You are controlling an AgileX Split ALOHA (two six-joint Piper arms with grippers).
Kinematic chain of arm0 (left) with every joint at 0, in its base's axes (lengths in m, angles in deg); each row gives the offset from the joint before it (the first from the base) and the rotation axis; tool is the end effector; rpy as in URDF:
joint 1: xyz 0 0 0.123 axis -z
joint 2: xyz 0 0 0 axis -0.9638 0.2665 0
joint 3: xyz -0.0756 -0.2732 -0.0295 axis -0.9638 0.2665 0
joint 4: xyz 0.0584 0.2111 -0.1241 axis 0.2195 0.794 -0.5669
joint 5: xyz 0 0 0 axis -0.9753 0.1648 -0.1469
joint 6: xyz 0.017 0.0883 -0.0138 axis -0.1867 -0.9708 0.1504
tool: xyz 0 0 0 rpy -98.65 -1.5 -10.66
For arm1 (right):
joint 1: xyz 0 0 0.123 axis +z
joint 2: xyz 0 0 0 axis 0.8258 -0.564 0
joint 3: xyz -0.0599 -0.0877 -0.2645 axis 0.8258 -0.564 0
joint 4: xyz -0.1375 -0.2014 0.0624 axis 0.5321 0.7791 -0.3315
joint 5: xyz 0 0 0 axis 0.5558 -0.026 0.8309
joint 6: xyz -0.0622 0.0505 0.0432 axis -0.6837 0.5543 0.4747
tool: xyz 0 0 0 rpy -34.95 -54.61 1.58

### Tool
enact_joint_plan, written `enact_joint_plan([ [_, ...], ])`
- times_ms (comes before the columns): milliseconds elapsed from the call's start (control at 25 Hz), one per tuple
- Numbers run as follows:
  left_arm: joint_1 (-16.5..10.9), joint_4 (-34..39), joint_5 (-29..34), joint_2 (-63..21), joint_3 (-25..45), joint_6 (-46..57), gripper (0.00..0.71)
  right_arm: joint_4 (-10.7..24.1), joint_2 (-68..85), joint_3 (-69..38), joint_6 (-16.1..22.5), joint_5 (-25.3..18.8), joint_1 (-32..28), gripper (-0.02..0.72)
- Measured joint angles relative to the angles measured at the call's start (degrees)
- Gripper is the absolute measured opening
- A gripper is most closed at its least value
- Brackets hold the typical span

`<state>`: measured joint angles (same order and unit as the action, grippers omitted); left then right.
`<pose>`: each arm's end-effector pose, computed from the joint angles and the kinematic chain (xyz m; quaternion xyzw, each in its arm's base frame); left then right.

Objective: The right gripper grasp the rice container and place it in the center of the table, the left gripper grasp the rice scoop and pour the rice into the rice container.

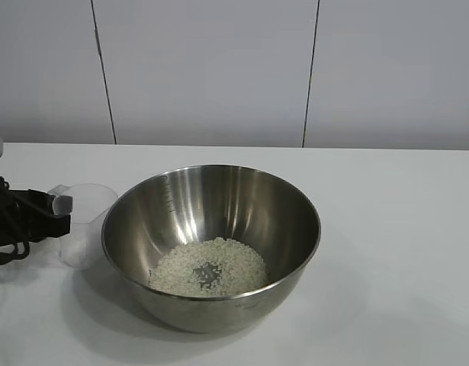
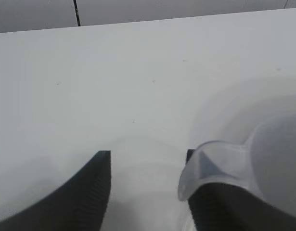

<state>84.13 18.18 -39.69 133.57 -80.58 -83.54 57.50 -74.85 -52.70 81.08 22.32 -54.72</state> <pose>0.2845 -0.0596 0.0655 0.1315 0.8168 -0.0802 0.5560 -0.0060 0.0058 0.2671 -0.0543 0.8614 0.0144 0.5048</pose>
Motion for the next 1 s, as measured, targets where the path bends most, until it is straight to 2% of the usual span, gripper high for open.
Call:
enact_joint_plan([
  [240,0.0,-0.1,0.0,0.0,6.1,-3.0,0.485,0.0,0.0,0.0,0.0,0.0,0.0,0.567],
  [480,0.0,-4.4,0.0,-0.9,12.6,-5.8,0.599,0.0,0.0,0.0,0.0,0.0,0.0,0.567],
  [640,0.0,-5.3,0.0,-3.4,14.9,-6.0,0.623,0.0,0.0,0.0,0.0,0.0,0.0,0.567],
  [920,0.0,-6.4,0.5,-15.0,15.4,-6.6,0.626,0.0,0.0,0.0,0.0,0.0,0.0,0.567],
  [1000,0.0,-7.9,5.4,-19.8,15.1,-7.0,0.627,0.0,0.0,0.0,0.0,0.0,0.0,0.567],
])
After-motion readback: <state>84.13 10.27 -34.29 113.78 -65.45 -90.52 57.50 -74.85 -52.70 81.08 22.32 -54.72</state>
